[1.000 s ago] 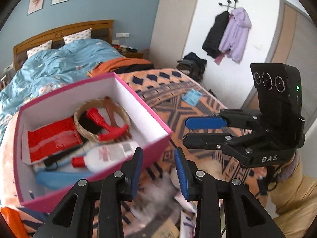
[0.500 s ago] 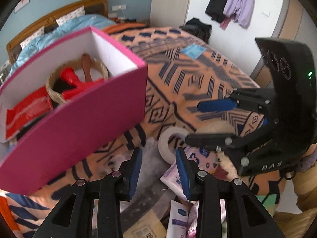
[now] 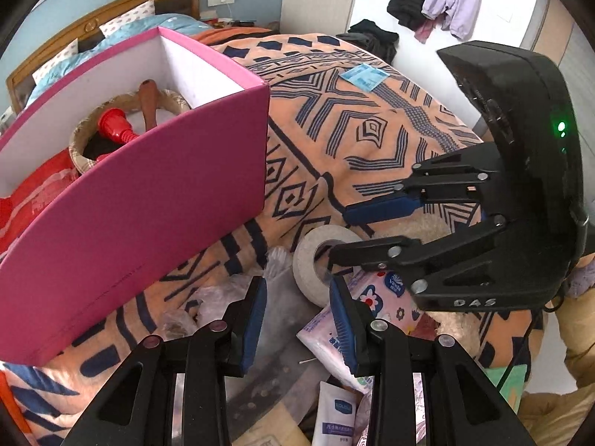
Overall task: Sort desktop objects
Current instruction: 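Move the right gripper to the white tape roll in the pile, then close the right gripper on the rim of the white tape roll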
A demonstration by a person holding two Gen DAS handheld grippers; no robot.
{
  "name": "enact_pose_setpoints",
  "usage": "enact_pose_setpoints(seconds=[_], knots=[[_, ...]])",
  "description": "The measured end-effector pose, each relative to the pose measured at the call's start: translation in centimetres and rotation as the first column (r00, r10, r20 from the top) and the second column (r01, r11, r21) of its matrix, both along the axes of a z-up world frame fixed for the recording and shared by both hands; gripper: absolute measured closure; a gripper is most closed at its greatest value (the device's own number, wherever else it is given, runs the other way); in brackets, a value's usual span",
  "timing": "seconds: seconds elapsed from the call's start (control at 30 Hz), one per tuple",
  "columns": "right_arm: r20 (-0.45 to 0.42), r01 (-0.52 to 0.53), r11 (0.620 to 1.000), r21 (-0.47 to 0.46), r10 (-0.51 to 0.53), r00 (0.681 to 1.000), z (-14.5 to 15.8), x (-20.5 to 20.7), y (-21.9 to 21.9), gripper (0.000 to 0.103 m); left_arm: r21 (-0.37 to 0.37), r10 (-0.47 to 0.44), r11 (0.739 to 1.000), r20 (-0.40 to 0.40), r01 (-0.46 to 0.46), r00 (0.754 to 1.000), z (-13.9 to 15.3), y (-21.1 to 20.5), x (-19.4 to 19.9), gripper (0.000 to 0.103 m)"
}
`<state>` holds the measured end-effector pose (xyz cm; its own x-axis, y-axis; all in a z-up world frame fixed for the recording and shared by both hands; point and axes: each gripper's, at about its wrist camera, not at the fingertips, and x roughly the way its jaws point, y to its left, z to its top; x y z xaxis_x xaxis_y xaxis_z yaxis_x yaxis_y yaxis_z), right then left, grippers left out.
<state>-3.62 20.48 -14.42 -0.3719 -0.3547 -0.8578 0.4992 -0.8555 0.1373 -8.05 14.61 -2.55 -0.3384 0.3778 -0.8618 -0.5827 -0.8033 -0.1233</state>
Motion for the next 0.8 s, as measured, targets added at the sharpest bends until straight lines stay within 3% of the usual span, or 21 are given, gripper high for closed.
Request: enact_pose_setpoints(seconds=[0.17,0.23,0.33,0.53,0.8], knots=[[-0.017,-0.016,0.999,0.051,0.017,1.0,-0.6,-0.2,-0.6,0.075,0.012,0.006,1.0,0.008,-0.006,1.0,0.0,-0.4,0.0,0.067],[-0.023,-0.003,0.999,0.041,0.004,1.0,-0.7,-0.1,-0.3,0.086,0.016,0.006,1.0,0.008,-0.006,1.0,0.0,-0.5,0.1,0.067],[-0.036,0.026,0.999,0.02,-0.025,0.999,-0.6,0.3,0.2,0.087,0.024,0.007,1.0,0.01,-0.007,1.0,0.1,-0.6,0.3,0.068],[-0.1,0.11,0.992,-0.062,-0.116,0.988,1.7,1.4,1.7,0.087,0.117,-0.002,0.993,0.059,-0.005,0.998,1.0,-1.3,0.4,0.068],[-0.169,0.118,0.987,-0.107,-0.135,0.976,4.1,2.8,0.8,0.087,0.213,0.026,0.976,0.075,-0.041,0.997,2.9,-2.3,0.4,0.071]])
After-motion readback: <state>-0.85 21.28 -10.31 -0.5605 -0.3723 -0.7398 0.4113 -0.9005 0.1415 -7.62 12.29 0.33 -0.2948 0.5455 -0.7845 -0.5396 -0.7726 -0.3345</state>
